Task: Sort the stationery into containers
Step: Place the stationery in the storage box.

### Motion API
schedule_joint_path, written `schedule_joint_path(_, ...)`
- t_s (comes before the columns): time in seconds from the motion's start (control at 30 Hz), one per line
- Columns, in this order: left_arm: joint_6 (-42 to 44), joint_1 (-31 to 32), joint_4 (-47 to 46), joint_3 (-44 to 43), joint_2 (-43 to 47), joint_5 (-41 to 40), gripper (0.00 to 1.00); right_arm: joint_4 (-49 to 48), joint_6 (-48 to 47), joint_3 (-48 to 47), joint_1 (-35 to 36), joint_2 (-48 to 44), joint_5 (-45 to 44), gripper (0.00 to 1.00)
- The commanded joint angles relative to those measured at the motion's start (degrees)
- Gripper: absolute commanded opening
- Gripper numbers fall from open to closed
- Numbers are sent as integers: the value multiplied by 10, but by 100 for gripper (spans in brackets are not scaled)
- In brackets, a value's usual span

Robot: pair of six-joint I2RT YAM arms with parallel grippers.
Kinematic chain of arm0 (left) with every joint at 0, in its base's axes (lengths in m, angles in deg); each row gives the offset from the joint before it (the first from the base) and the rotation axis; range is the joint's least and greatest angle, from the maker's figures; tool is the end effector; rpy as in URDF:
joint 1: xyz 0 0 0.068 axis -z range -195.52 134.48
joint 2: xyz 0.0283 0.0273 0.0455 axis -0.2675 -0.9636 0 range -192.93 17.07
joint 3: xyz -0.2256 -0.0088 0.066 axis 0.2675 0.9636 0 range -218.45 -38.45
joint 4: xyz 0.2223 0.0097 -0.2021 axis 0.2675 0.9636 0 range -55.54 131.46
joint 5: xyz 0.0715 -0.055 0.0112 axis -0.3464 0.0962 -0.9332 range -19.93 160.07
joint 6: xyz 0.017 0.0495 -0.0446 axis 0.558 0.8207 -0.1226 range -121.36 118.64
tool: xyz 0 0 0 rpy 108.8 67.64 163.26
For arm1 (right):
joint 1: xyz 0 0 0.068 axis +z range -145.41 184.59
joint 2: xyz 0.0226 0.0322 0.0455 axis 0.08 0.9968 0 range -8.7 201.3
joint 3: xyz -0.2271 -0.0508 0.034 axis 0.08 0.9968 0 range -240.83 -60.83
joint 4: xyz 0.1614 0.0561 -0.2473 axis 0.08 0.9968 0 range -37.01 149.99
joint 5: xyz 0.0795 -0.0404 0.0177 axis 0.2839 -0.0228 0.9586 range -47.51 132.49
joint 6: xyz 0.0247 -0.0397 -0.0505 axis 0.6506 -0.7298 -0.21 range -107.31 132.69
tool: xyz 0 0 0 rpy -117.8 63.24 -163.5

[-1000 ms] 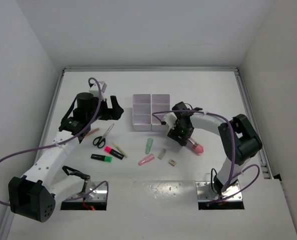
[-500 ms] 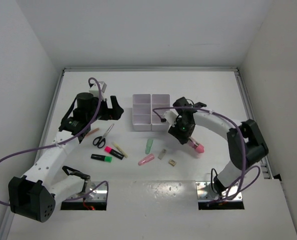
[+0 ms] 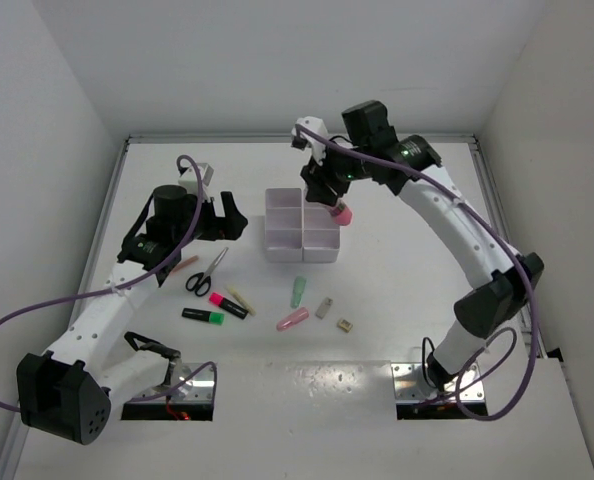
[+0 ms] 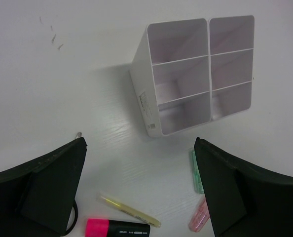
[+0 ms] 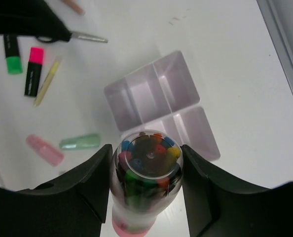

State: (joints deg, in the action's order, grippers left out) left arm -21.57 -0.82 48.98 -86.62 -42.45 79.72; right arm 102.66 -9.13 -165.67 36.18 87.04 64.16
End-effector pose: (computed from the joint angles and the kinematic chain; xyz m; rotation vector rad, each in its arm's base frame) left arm 0.3017 -0.0888 0.2536 0.0099 2.0603 -0.5522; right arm 0.3395 0.2329 0.3600 -1.1950 1.9319 0.5201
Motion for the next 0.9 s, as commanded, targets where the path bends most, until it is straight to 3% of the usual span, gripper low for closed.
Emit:
schedule_joint_path(0.0,-4,3,-22,-11,17,7,97,-143,30,45,0,16,1,0)
schedule_joint_path(0.07,-4,3,-22,-11,17,2,97,-247,50,137,0,-11,-13,0)
schedule_joint_path(0.1,-4,3,-22,-6,17,2,97,-376,56,178,0,-46,-21,0)
schedule_joint_path(0.2,-4,3,-22,-6,17,2,97,-524,65,284,0,-72,-84,0)
schedule_joint_path(0.37,-4,3,-22,-6,17,2,97,-554,91,265,-12,-40,-70,0)
schedule_joint_path(0.63,-4,3,-22,-6,12,2,97,-621,18,328,-12,-48,31,0)
schedule_joint_path(0.87,2,3,-22,-6,12,7,97,-685,-45,348,-23,-16,-3,0)
